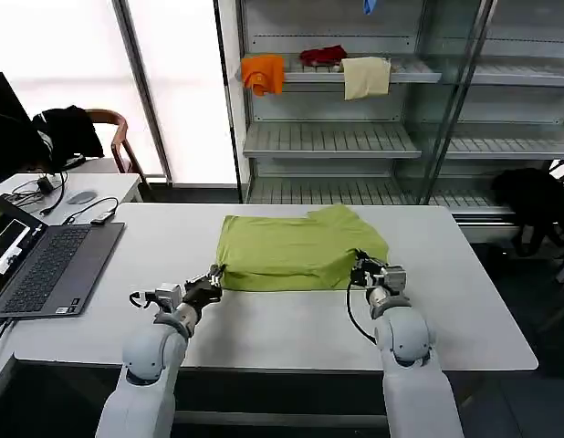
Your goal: Fold and organize the clothes.
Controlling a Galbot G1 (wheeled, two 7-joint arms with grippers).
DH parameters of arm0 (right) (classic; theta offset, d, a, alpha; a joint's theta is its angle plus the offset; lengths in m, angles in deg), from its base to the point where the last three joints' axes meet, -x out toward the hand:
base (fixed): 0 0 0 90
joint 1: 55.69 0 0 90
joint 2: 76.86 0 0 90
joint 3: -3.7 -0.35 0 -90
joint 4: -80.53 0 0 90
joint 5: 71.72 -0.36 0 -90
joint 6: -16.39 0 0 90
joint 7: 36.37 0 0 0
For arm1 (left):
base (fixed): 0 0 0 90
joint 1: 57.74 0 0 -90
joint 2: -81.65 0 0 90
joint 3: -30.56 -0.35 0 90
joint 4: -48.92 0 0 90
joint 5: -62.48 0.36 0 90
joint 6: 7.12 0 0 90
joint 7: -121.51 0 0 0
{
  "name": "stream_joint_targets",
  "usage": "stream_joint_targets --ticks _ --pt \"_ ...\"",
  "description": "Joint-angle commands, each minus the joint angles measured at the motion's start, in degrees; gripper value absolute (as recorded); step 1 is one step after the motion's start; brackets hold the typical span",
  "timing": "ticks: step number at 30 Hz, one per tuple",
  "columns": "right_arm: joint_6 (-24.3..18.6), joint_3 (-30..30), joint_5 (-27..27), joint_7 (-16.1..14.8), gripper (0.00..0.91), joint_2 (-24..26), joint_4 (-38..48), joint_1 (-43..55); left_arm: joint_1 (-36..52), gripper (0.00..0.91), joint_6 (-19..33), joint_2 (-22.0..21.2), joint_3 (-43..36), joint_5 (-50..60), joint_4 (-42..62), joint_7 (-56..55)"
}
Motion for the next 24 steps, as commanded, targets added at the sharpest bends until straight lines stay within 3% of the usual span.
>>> stream_joint_targets --ticks 1,5,6,7,8,9,19,24 --pt "-0.38 0.02 0.73 -0.04 0.0 0.0 4.31 2.72 1.55 0.01 0.31 0.03 -0.09 1.0 3.23 0.03" --pt "-0.7 0.18 1.67 0.04 0.0 -0.18 5.24 3.2 2.13 0.081 0.61 -0.03 -0.22 1.26 3.68 -0.14" --pt "-0.57 0.12 1.73 0.16 0.01 -0.27 5.42 3.32 2.26 0.181 0.67 -0.09 -0.29 1.47 3.72 -0.32" --pt "-0.59 0.07 1.85 0.14 0.907 -0.34 5.58 3.41 2.41 0.181 0.75 -0.1 -0.29 1.55 3.72 -0.39" --pt "-0.72 0.04 2.03 0.09 0.907 -0.37 5.75 3.47 2.53 0.625 0.88 -0.11 -0.32 1.6 3.71 -0.53" --pt "-1.14 0.02 2.4 0.13 0.907 -0.39 6.03 3.59 2.67 0.907 0.99 -0.14 -0.36 1.62 3.7 -0.82" --pt "-3.63 -1.86 2.19 1.1 0.907 -0.84 8.25 5.9 2.85 0.907 1.47 0.09 0.48 1.06 1.79 -2.7" --pt "-1.08 -2.77 0.56 -0.2 0.907 0.67 4.4 3.81 1.65 0.907 0.17 0.61 0.84 1.06 -0.41 -2.66"
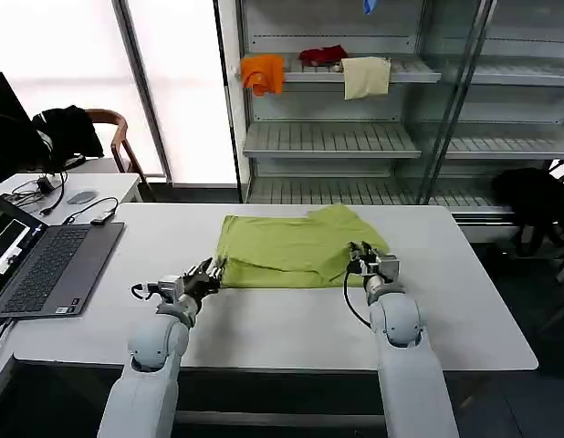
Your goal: Fold and organize the clothes.
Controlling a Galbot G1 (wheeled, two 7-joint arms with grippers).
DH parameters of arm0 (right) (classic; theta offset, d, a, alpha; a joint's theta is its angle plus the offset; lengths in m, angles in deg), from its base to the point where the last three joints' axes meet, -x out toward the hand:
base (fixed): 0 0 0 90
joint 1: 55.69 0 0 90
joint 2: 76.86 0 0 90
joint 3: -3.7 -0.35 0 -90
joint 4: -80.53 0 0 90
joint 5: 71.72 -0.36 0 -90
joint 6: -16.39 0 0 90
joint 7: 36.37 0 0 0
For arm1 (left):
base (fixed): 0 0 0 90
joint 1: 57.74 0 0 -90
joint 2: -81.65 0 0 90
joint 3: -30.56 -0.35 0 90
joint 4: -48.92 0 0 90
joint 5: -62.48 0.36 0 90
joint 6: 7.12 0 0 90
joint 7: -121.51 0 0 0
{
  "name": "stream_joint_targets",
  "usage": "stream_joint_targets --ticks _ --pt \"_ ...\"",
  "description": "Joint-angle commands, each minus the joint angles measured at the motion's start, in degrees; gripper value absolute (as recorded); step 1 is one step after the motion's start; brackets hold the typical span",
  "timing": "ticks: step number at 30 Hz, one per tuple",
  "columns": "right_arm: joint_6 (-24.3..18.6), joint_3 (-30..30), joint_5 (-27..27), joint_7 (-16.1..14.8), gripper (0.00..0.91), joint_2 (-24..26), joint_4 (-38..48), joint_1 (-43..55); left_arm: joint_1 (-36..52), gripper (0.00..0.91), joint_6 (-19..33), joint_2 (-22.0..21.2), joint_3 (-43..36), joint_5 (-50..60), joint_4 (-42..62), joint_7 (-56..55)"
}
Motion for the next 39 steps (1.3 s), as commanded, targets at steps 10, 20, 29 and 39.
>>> stream_joint_targets --ticks 10,20,29,39 --pt "2.81 -5.51 -2.1 -4.36 0.907 4.77 -11.15 -12.9 -4.68 0.907 -1.42 0.65 -0.55 1.65 -2.38 -0.45" --pt "2.78 -7.42 -2.19 -4.0 0.897 4.56 -11.18 -15.79 -4.49 0.907 -1.43 0.2 -0.47 2.36 -1.29 -0.53" --pt "2.7 -7.06 -0.89 -3.72 0.242 3.75 -8.49 -14.22 -3.91 0.705 -1.11 0.08 -0.45 3.08 -0.34 -0.09" --pt "2.73 -6.17 0.53 -4.0 0.0 3.2 -8.6 -14.3 -3.84 0.01 -1.38 0.1 -0.7 5.3 -0.05 2.02"
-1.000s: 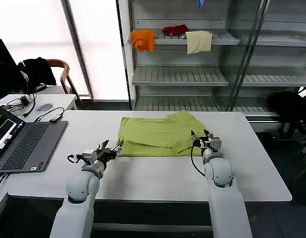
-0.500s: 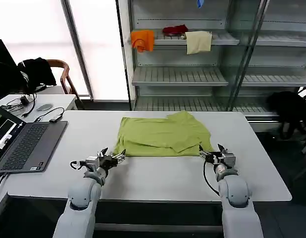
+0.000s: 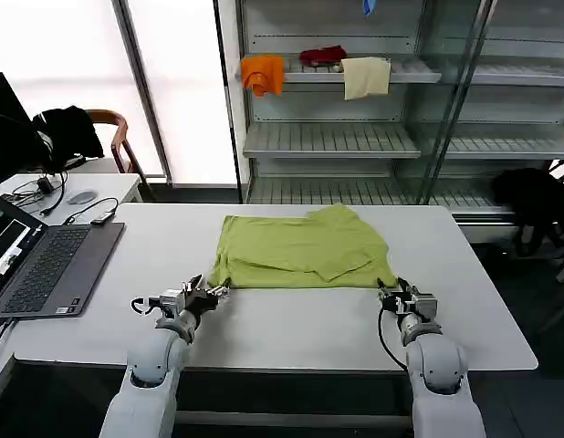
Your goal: Fold and organize the clothes.
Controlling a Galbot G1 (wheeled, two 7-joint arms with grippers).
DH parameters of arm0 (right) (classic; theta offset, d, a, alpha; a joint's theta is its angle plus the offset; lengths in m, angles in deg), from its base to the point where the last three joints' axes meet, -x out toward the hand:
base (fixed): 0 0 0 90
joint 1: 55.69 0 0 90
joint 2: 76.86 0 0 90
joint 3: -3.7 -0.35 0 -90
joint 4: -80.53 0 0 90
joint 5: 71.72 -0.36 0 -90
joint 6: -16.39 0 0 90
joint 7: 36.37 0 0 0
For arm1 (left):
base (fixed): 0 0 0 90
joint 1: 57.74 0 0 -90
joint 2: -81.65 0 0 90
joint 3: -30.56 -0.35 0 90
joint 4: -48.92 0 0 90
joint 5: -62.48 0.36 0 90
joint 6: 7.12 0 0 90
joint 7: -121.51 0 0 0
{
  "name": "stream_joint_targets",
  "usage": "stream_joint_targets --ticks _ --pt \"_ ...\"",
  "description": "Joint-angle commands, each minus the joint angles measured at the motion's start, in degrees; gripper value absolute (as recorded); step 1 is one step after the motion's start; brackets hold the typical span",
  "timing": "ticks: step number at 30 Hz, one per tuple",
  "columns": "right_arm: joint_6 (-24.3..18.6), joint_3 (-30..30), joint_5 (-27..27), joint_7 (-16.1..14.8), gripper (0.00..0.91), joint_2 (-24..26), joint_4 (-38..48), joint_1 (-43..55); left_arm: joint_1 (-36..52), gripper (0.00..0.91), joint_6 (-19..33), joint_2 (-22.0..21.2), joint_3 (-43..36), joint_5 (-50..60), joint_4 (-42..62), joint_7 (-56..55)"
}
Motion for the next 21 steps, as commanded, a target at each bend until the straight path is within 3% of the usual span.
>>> stream_joint_targets --ticks 1,15,21 --pt "0.17 -0.16 0.58 -0.14 0.0 0.27 -0.36 -1.0 -0.17 0.01 -0.14 0.05 -0.1 1.82 0.1 1.53" --pt "0.02 -0.33 -0.44 -0.93 0.0 0.83 -3.39 -2.57 -1.49 0.0 1.29 0.12 -1.13 5.83 -0.9 3.74" --pt "0.27 -0.54 -7.3 -2.16 0.0 0.38 -7.19 -5.77 -3.94 0.0 2.57 0.9 -1.1 7.43 -4.16 4.2"
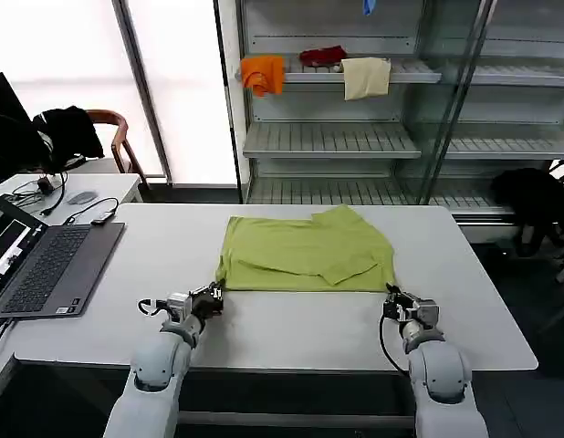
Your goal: Fold and organize the clothes.
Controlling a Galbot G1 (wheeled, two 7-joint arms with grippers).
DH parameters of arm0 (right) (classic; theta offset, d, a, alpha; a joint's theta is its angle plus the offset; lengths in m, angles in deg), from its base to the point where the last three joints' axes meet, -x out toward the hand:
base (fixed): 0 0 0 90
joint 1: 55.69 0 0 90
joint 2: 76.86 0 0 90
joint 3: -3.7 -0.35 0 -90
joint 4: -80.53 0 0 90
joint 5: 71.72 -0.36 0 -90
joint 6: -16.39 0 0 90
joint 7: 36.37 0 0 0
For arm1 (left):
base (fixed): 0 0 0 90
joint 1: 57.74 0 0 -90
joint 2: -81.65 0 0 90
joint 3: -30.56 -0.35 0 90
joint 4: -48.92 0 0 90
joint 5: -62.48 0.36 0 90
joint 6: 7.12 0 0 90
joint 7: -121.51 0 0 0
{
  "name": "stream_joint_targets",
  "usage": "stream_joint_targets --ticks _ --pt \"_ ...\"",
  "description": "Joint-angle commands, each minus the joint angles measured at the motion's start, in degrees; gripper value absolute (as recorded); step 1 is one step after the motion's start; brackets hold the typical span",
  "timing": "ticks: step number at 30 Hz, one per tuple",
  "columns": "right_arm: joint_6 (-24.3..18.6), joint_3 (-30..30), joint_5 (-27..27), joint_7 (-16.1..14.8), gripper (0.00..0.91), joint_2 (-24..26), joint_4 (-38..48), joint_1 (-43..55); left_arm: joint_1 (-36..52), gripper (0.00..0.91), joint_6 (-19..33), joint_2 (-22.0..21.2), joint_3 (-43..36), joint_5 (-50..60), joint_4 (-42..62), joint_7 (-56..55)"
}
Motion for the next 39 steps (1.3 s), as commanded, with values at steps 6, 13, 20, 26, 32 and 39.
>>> stream_joint_targets --ticks 6,13,20,26,32,39 --pt "0.16 0.91 -8.94 0.1 0.0 -0.61 -10.34 -8.44 -7.25 0.0 0.06 2.54 2.2 -0.09 -10.22 0.89" --pt "0.2 3.44 -8.77 2.93 0.0 -0.75 -17.58 -14.86 -15.66 0.0 -1.19 4.33 5.06 -5.58 -19.75 1.26" --pt "0.19 4.32 -8.68 4.18 0.0 -0.53 -20.86 -20.16 -22.54 0.0 0.37 5.16 7.86 -7.83 -22.18 1.23" --pt "0.18 4.83 -8.88 4.96 0.0 0.12 -21.37 -22.82 -25.71 0.0 1.61 5.13 10.48 -9.18 -22.14 0.7" --pt "0.18 5.55 -8.71 5.71 0.0 0.13 -21.25 -23.79 -26.8 0.0 1.73 5.36 12.45 -9.67 -22.39 -0.13" --pt "0.14 5.94 -8.05 5.27 0.0 0.28 -21.53 -24.97 -28.35 0.0 2.37 5.68 13.83 -10.27 -22.57 -0.07"
